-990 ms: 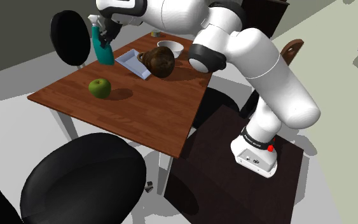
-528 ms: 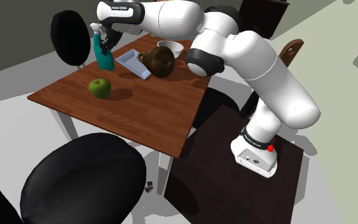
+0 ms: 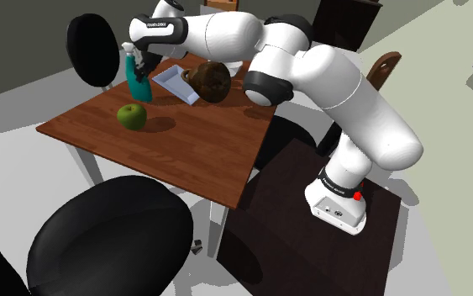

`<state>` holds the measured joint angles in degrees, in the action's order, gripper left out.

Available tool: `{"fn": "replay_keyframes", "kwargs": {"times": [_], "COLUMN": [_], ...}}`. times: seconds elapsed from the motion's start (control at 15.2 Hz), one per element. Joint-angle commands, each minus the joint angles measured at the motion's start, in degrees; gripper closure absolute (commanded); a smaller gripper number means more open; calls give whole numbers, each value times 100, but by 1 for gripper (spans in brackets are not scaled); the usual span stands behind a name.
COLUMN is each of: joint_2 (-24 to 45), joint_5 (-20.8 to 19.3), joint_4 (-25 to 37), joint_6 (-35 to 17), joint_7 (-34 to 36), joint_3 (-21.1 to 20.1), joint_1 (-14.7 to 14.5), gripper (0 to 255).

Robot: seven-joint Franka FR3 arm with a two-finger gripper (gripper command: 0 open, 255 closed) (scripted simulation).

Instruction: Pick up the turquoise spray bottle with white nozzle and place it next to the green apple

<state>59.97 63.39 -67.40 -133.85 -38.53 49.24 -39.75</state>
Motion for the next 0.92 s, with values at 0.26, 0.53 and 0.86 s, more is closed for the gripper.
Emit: {"fn": "replay_keyframes", "kwargs": {"times": [0.26, 0.53, 0.86], "joint_2": [13, 14, -184], "joint_5": [23, 22, -11], "joint_4": [-20, -19, -256], "joint_6": [-35, -35, -16], "joint_7": [-29, -28, -86], "joint_3": [-17, -17, 52], "joint_1": [2, 2, -119], "gripper": [255, 0, 0]}}
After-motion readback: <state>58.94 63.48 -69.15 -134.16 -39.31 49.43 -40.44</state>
